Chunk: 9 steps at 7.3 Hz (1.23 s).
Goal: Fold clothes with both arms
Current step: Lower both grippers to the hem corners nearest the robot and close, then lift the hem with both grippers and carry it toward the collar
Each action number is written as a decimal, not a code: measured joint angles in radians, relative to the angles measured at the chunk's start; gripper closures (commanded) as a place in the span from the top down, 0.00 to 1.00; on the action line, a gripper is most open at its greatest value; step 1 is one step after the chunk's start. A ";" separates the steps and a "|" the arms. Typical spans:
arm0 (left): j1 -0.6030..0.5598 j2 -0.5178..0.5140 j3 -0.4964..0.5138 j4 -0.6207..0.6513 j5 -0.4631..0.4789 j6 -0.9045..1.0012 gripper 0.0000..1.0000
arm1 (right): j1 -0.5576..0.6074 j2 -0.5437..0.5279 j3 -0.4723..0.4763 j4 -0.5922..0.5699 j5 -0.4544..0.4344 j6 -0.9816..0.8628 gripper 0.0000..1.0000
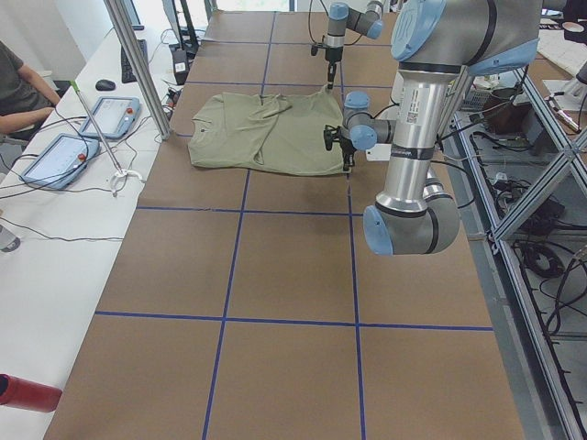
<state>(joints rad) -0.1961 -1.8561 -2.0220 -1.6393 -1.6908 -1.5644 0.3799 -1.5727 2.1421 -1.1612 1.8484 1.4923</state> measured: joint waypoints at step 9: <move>0.164 0.064 -0.548 0.278 -0.035 -0.137 0.00 | 0.114 -0.165 0.275 0.006 0.480 -0.002 0.00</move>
<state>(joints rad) -0.0323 -1.7922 -2.5703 -1.3614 -1.7258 -1.7019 0.4942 -1.7373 2.4176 -1.1551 2.3288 1.4904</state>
